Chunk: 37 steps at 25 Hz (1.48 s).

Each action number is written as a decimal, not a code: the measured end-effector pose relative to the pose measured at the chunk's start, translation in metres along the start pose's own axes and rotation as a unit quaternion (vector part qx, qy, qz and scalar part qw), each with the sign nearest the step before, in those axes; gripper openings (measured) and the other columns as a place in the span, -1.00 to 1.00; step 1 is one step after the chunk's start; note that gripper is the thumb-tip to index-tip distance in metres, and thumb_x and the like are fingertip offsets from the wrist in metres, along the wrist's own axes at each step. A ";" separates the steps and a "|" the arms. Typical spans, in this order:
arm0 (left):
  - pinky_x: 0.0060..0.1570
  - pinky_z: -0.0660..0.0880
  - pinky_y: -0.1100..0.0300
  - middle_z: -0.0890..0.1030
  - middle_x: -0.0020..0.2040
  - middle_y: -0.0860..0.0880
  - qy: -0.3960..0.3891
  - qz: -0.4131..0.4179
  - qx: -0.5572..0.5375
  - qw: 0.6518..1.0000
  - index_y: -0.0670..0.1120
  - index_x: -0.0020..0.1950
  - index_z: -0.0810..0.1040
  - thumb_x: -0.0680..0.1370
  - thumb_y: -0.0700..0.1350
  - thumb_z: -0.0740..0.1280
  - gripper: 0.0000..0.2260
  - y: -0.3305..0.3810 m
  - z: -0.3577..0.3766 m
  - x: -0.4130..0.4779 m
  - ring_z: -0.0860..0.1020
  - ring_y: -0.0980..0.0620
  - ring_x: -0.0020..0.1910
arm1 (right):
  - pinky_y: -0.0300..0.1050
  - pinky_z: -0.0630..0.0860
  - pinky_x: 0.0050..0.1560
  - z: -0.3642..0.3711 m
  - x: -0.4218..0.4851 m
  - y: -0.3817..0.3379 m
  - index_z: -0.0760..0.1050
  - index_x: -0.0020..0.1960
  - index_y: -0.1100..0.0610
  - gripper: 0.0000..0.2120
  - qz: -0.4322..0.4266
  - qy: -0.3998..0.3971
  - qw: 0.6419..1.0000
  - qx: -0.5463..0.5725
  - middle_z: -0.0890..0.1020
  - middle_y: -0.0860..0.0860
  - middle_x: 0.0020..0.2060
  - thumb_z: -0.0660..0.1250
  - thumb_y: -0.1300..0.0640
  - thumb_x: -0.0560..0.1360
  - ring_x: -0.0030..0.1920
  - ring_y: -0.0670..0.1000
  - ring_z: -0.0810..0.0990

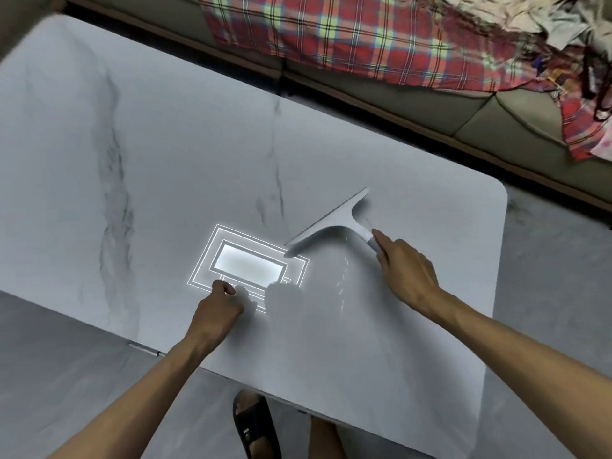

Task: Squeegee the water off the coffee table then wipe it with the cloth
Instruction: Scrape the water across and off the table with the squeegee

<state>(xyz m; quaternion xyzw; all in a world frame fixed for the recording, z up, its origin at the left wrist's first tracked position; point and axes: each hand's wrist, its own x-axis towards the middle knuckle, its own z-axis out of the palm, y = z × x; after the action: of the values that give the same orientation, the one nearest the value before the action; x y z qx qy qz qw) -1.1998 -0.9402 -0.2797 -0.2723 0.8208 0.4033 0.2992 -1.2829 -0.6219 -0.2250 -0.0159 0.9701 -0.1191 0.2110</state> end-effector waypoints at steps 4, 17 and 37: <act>-0.33 0.31 0.19 0.54 -0.11 -0.04 -0.007 0.011 -0.015 1.000 -0.03 -0.03 0.37 0.47 -0.11 0.32 -0.85 0.049 0.025 0.035 0.48 0.01 -0.21 | -0.07 0.31 -0.15 -0.037 0.108 -0.005 0.33 0.23 0.11 -0.78 0.004 -0.016 0.996 0.085 0.56 0.18 -0.03 0.08 0.16 0.60 -0.08 0.23 0.49; 0.32 0.33 -0.08 0.20 0.43 -0.29 -0.008 -0.052 0.107 0.993 -0.21 0.35 0.38 0.49 -0.20 0.31 -0.57 0.136 0.092 0.136 0.28 -0.31 0.39 | 0.03 0.44 -0.05 -0.059 0.275 0.030 0.33 0.38 0.08 -0.67 -0.055 0.027 0.998 0.024 0.58 0.25 0.02 0.06 0.18 0.63 -0.04 0.27 0.48; 0.39 0.23 -0.18 0.14 0.47 -0.33 -0.034 -0.098 0.147 0.984 -0.20 0.41 0.32 0.47 -0.15 0.32 -0.48 0.149 0.094 0.140 0.19 -0.37 0.43 | 0.02 0.42 -0.15 -0.090 0.245 0.085 0.33 0.20 0.13 -0.81 0.023 0.038 0.999 0.003 0.56 0.27 -0.04 0.03 0.17 0.63 -0.02 0.34 0.51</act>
<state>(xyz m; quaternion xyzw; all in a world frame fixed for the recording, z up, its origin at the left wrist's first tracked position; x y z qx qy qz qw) -1.3710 -0.8127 -0.3512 -0.2907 0.8297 0.2555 0.4022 -1.5414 -0.5389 -0.2648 0.0111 0.9771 -0.1177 0.1770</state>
